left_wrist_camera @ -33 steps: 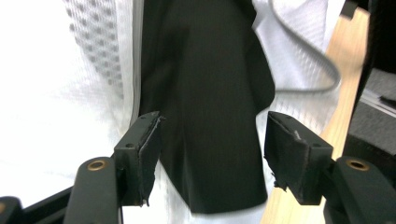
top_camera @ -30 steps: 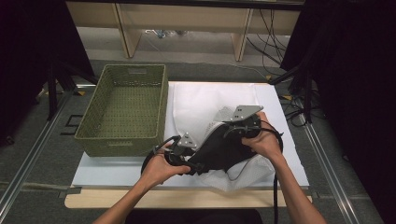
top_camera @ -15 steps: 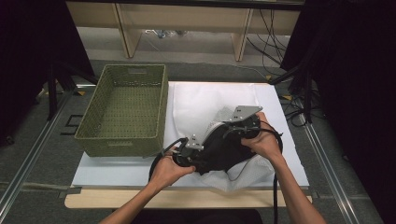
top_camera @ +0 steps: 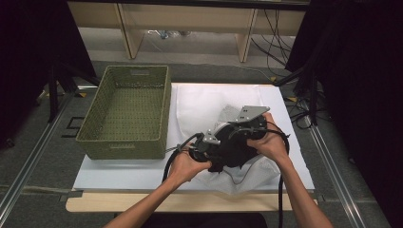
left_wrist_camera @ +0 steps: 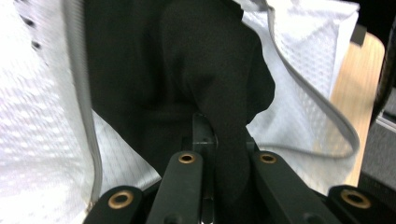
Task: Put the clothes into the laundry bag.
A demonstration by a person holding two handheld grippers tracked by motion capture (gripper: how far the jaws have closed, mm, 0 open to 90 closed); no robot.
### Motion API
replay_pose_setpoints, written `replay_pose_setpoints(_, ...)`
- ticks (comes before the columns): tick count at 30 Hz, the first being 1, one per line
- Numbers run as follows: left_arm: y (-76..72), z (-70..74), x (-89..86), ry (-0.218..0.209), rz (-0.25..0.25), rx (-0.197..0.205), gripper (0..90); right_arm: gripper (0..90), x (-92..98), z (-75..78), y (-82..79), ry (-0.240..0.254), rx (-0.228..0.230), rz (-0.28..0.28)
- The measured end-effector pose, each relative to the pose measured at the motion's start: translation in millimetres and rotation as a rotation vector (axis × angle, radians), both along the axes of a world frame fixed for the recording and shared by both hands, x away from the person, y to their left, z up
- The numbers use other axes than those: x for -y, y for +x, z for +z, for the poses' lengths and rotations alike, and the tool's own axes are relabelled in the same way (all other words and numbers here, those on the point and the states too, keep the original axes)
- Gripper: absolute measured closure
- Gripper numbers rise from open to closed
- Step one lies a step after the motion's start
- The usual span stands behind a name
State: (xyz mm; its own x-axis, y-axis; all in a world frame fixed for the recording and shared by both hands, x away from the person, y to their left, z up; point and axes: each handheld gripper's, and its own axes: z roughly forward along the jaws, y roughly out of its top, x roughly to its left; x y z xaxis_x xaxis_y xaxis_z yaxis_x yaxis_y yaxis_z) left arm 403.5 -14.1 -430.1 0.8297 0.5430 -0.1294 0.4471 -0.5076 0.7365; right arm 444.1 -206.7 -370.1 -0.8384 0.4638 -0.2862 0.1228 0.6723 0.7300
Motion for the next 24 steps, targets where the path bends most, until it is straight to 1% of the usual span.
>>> replay_pose_setpoints(2,4.4,4.1,1.3,0.006,0.001,0.002,85.5,89.9,1.0,1.0,0.3,0.0,0.009,0.009)
replay_pose_setpoints(3,6.4,5.3,2.6,0.007,0.007,0.007,85.5,89.9,1.5,1.4,0.1,0.0,0.008,0.009)
replay_pose_setpoints(4,8.4,6.0,3.7,0.003,0.016,0.003,85.5,89.9,2.0,2.0,-0.4,0.006,0.001,-0.003)
replay_pose_setpoints(5,11.3,6.9,4.4,0.007,0.014,0.008,85.5,89.9,2.4,2.3,-0.1,0.008,0.003,-0.004)
replay_pose_setpoints(6,12.0,7.1,5.6,0.002,0.026,0.005,85.4,89.9,2.8,2.4,0.0,0.01,0.005,-0.004)
replay_pose_setpoints(7,14.5,7.5,5.9,0.011,0.019,0.012,85.4,89.9,3.0,2.3,0.2,0.008,0.008,-0.001)
replay_pose_setpoints(8,16.6,6.7,6.5,0.007,0.022,0.006,85.4,89.9,3.3,2.3,-0.1,0.008,0.003,-0.005)
replay_pose_setpoints(9,18.6,5.7,6.9,0.01,0.034,0.013,85.4,89.9,3.7,2.4,0.0,0.009,0.004,-0.008)
replay_pose_setpoints(10,20.4,4.5,6.4,0.016,0.041,0.015,85.3,89.9,4.1,2.4,0.6,0.01,0.006,-0.005)
replay_pose_setpoints(11,22.9,2.3,4.9,0.028,0.037,0.007,84.9,89.9,4.6,2.6,1.4,0.004,0.017,0.001)
replay_pose_setpoints(12,22.9,2.3,4.9,0.028,0.037,0.007,84.1,89.9,4.6,2.6,1.4,0.004,0.017,0.001)
replay_pose_setpoints(13,22.6,0.5,5.0,0.023,0.051,0.016,84.1,89.9,4.5,2.6,1.1,0.007,0.013,0.003)
replay_pose_setpoints(14,20.7,-1.2,3.4,0.014,0.058,-0.003,79.2,89.9,4.5,2.4,1.2,0.005,0.014,0.002)
replay_pose_setpoints(15,19.4,-1.6,2.5,0.019,0.055,-0.01,75.7,89.9,4.2,2.1,0.6,0.009,0.003,0.003)
replay_pose_setpoints(16,19.4,-1.6,2.5,0.019,0.055,-0.01,73.3,89.9,4.2,2.1,0.6,0.009,0.003,0.003)
replay_pose_setpoints(17,17.4,-1.7,1.4,0.019,0.053,-0.016,70.3,89.9,3.9,1.6,1.1,0.003,0.016,0.001)
replay_pose_setpoints(18,15.1,-1.3,-0.1,0.026,0.053,-0.014,70.3,89.9,3.9,1.6,1.1,0.003,0.016,0.001)
replay_pose_setpoints(19,12.7,-0.4,-2.2,0.035,0.046,-0.015,67.2,89.8,3.6,1.3,1.1,-0.001,0.015,0.005)
replay_pose_setpoints(20,10.4,0.0,-4.1,0.037,0.055,-0.018,64.7,89.8,3.4,1.2,0.7,0.001,0.01,0.002)
replay_pose_setpoints(21,8.9,-0.2,-6.7,0.029,0.054,-0.011,61.6,89.8,3.3,1.5,0.4,0.006,0.006,0.006)
replay_pose_setpoints(22,6.9,-0.1,-9.4,0.031,0.056,-0.005,59.0,89.8,3.5,1.5,0.3,0.005,0.007,0.004)
replay_pose_setpoints(23,4.8,-0.1,-11.5,0.04,0.055,-0.008,57.0,89.8,3.6,1.6,0.6,0.004,0.01,0.006)
replay_pose_setpoints(24,3.6,-1.6,-12.9,0.037,0.044,-0.022,56.6,89.8,3.5,1.5,0.6,0.005,0.008,0.004)
